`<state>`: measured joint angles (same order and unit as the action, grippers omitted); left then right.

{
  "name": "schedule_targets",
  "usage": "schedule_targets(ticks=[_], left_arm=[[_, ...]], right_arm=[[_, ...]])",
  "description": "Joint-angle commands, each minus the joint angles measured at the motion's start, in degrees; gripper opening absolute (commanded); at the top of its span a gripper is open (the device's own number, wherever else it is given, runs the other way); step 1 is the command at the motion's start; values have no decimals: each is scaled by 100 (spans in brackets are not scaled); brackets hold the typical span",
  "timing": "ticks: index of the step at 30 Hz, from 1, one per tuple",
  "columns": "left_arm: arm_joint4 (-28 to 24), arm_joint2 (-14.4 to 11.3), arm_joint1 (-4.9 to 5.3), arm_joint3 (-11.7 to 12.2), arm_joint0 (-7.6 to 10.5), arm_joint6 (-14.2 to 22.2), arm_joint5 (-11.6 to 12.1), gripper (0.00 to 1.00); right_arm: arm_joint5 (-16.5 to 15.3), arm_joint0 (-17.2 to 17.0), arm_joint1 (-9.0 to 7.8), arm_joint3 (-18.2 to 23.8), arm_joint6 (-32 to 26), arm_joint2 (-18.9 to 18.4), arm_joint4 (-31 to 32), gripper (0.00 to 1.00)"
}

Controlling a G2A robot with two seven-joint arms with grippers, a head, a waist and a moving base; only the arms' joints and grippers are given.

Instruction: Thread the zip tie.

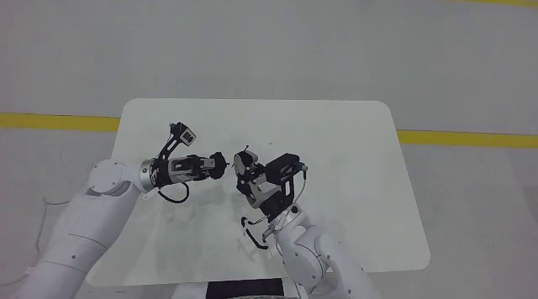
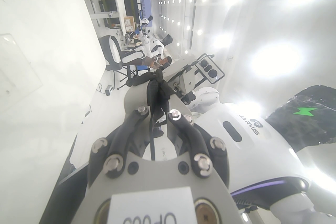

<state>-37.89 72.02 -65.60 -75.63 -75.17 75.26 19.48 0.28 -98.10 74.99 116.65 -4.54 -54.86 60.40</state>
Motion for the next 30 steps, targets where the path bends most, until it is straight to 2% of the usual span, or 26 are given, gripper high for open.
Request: schedule_targets(ticks=[1,7,18,30], left_arm=[[0,0,0,0,0,0,0,0],[0,0,0,0,0,0,0,0],[0,0,0,0,0,0,0,0],[0,0,0,0,0,0,0,0]], right_arm=[[0,0,0,0,0,0,0,0],[103,12,3,2,44,51,173,0],[500,80,51,-27,139,337,590,0],[648,113,81,-64,230,483,830,0]])
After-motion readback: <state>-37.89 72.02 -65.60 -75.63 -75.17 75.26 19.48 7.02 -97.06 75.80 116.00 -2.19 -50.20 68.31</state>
